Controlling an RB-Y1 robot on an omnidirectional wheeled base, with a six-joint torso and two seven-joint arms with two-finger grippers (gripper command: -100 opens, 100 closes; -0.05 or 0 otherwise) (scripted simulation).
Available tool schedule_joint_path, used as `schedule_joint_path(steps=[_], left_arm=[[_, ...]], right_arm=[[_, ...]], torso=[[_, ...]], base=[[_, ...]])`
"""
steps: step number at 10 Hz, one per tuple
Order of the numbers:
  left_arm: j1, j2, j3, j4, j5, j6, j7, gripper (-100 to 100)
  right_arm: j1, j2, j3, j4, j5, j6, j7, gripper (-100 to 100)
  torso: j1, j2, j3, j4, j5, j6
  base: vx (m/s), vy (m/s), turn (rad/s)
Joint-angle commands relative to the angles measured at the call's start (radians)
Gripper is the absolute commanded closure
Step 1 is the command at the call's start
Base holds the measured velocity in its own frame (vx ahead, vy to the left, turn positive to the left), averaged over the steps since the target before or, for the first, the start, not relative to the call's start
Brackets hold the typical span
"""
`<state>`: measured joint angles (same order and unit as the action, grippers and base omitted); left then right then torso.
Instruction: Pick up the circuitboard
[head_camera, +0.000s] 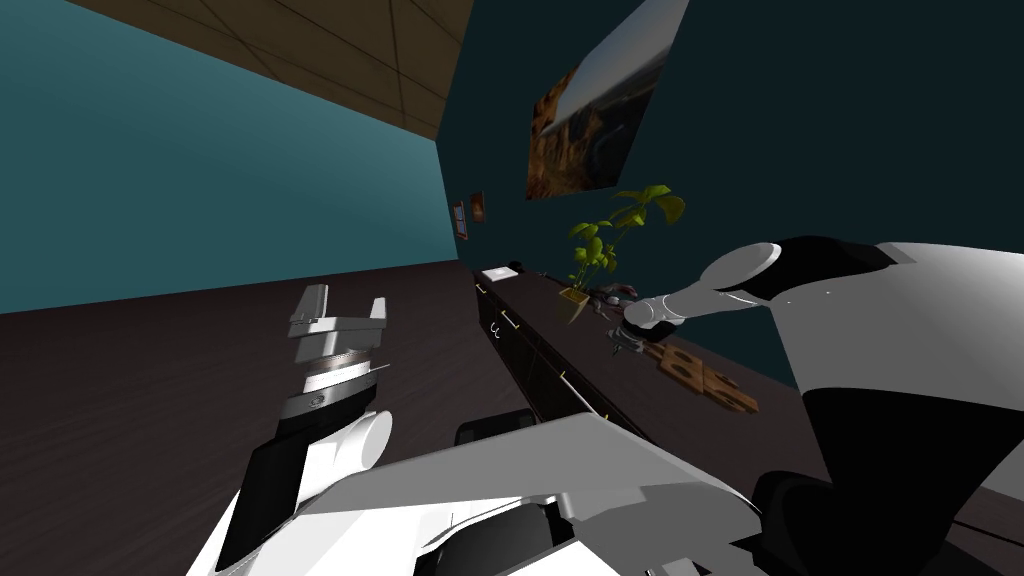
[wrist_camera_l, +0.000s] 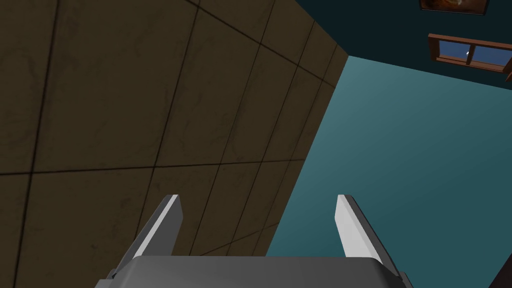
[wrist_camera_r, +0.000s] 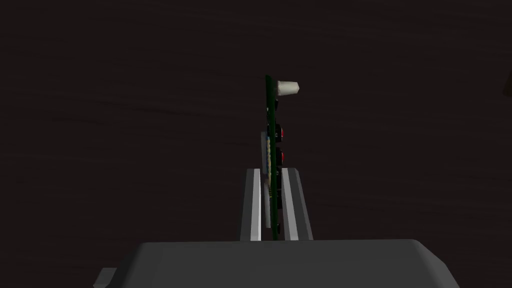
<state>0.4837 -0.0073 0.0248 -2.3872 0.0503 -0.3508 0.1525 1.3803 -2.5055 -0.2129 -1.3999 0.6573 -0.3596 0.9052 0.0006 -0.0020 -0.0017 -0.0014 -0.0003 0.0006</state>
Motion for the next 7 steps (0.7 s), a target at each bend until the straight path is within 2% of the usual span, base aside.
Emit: schedule_joint_path(steps=[1, 2, 3, 4, 5, 6, 7], left_arm=[[0.0, 0.0, 0.0, 0.0, 0.0, 0.0, 0.0, 0], [0.0, 0.0, 0.0, 0.0, 0.0, 0.0, 0.0, 0], [0.0, 0.0, 0.0, 0.0, 0.0, 0.0, 0.0, 0], [0.0, 0.0, 0.0, 0.0, 0.0, 0.0, 0.0, 0], [0.0, 0.0, 0.0, 0.0, 0.0, 0.0, 0.0, 0], [0.0, 0.0, 0.0, 0.0, 0.0, 0.0, 0.0, 0], [0.0, 0.0, 0.0, 0.0, 0.0, 0.0, 0.0, 0]], right_arm=[[0.0, 0.0, 0.0, 0.0, 0.0, 0.0, 0.0, 100], [-0.001, 0.0, -0.001, 0.0, 0.0, 0.001, 0.001, 100], [-0.001, -0.001, -0.001, 0.0, 0.001, 0.002, 0.001, 0], [-0.029, 0.007, 0.008, 0.008, 0.007, -0.03, 0.01, 100], [-0.044, 0.01, 0.011, 0.012, 0.008, -0.045, 0.011, 100], [-0.034, 0.007, 0.009, 0.009, 0.007, -0.031, 0.009, 100], [-0.036, 0.007, 0.009, 0.009, 0.007, -0.036, 0.01, 0]], torso=[[0.0, 0.0, 0.0, 0.0, 0.0, 0.0], [0.0, -0.001, -0.001, -0.001, 0.0, 0.0], [0.0, -0.001, -0.001, -0.001, 0.0, 0.001], [0.0, -0.002, -0.001, -0.001, 0.0, 0.001], [0.001, 0.0, -0.001, -0.001, 0.0, 0.001], [0.002, 0.001, 0.0, 0.0, 0.0, 0.002], [0.001, 0.001, 0.0, -0.001, 0.0, 0.002]], base=[[0.0, 0.0, 0.0], [0.0, 0.0, 0.0], [0.0, 0.0, 0.0], [-0.025, 0.021, 0.009], [-0.046, 0.029, 0.0], [-0.02, 0.011, 0.001], [0.0, 0.0, 0.0]])
